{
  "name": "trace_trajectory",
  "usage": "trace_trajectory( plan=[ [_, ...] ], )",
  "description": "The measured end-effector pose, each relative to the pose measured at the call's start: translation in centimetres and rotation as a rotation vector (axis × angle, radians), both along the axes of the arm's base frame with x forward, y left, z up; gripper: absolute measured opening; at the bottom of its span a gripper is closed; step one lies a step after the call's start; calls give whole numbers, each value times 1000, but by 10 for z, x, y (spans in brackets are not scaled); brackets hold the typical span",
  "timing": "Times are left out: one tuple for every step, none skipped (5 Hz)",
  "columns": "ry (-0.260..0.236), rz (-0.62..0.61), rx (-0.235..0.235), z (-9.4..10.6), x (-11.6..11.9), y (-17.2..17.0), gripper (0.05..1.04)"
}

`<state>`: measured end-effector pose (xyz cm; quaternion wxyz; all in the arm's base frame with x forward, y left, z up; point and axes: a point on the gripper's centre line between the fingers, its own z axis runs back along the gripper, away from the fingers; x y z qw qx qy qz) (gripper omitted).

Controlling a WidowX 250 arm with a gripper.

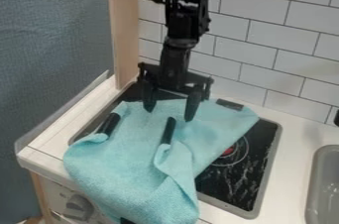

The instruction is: Fold the cloth from bottom right to left

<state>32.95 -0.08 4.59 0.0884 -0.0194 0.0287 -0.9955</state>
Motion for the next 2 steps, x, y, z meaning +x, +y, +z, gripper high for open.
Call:
trace_trajectory(
  plan=[
    [-88,9,9,31,4,-2,999],
    [-145,82,7,38,-8,-3,999]
  ],
)
